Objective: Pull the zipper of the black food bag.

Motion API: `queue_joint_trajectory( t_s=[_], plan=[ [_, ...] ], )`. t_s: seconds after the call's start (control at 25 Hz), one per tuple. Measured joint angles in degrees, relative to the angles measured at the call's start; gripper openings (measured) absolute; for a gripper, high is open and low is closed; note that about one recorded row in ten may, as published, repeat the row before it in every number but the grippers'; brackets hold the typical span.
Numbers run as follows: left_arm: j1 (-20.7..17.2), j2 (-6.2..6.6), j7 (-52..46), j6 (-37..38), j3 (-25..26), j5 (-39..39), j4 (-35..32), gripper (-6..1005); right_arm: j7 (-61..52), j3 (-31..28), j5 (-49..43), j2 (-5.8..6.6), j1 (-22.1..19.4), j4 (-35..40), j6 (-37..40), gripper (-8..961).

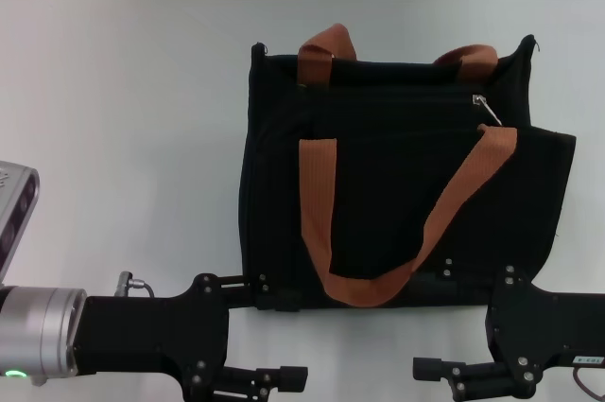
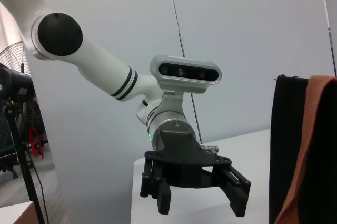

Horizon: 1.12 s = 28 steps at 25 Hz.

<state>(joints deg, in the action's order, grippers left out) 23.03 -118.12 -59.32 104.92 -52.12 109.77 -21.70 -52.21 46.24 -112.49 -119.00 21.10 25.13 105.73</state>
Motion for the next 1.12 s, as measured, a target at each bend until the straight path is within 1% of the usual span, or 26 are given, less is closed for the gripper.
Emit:
queue_joint_trajectory(
  t_s=[1.12],
  plan=[
    [-0.01,0.00,0.00,0.02,0.00,0.16,0.00,802,0.00,-0.14,0.25,0.00,0.64,-0.29,-0.01,820]
  ],
)
